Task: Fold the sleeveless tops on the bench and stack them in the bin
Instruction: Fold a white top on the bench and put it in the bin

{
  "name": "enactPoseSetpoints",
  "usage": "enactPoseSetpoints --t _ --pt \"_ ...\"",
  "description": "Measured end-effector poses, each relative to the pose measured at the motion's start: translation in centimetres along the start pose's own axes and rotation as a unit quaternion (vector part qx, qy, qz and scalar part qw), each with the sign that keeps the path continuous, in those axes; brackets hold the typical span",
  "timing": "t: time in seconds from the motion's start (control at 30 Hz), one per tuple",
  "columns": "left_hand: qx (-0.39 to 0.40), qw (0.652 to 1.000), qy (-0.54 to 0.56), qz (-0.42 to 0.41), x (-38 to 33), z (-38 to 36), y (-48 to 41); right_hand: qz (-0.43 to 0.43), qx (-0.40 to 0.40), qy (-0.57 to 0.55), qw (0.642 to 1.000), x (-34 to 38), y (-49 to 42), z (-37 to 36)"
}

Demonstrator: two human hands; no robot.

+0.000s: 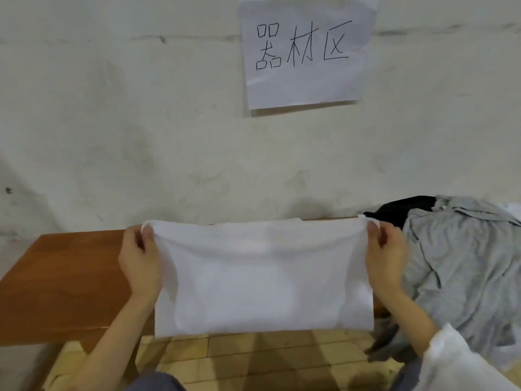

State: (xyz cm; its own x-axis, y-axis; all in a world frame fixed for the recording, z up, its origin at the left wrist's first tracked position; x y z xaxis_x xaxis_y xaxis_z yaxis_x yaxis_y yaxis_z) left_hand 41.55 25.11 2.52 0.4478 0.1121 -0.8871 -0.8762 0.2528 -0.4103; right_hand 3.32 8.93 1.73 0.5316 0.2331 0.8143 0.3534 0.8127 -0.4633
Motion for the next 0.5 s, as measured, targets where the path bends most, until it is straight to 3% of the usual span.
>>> enactPoseSetpoints --t 0.1,0.2,0.27,0.33,0.4,0.5 --pt "0.054 0.994 -0.096 0.029 2.9 -3.9 -1.6 -0.03 0.067 0.073 0.995 -2.2 -1.9 -4.2" --pt "0.118 0.953 -0.277 0.042 5.0 -6.1 -0.8 -0.034 0.128 0.174 0.976 -3.7 -1.1 -6.2" --pt "0.167 0.933 -0.312 -0.065 5.1 -6.9 1.4 0.033 0.153 0.185 0.97 -3.3 1.0 -6.2" --pt "0.243 0.901 -0.318 -0.168 4.9 -7.2 4.1 0.106 0.239 0.177 0.949 -2.3 3.8 -6.2" --pt "0.321 0.853 -0.366 -0.19 5.5 -7.4 6.1 0.141 0.345 0.227 0.9 -2.4 6.3 -6.4" --pt "0.334 0.82 -0.424 -0.19 6.3 -7.1 6.8 0.19 0.37 0.305 0.857 -4.0 7.4 -6.0"
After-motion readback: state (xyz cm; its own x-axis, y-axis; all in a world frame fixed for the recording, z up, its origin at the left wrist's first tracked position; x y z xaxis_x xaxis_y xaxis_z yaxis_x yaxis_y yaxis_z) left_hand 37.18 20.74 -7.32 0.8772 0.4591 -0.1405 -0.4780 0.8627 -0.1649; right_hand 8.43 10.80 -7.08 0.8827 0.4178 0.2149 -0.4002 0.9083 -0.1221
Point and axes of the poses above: each hand's wrist, its own y-axis away from the middle knuckle, its own z-axis out of the back of the hand, x = y × z, the point moved 2 cm from there along -y, towards the middle knuckle, and after that the axes turned 9 degrees about -x, right-handed, at the moved point
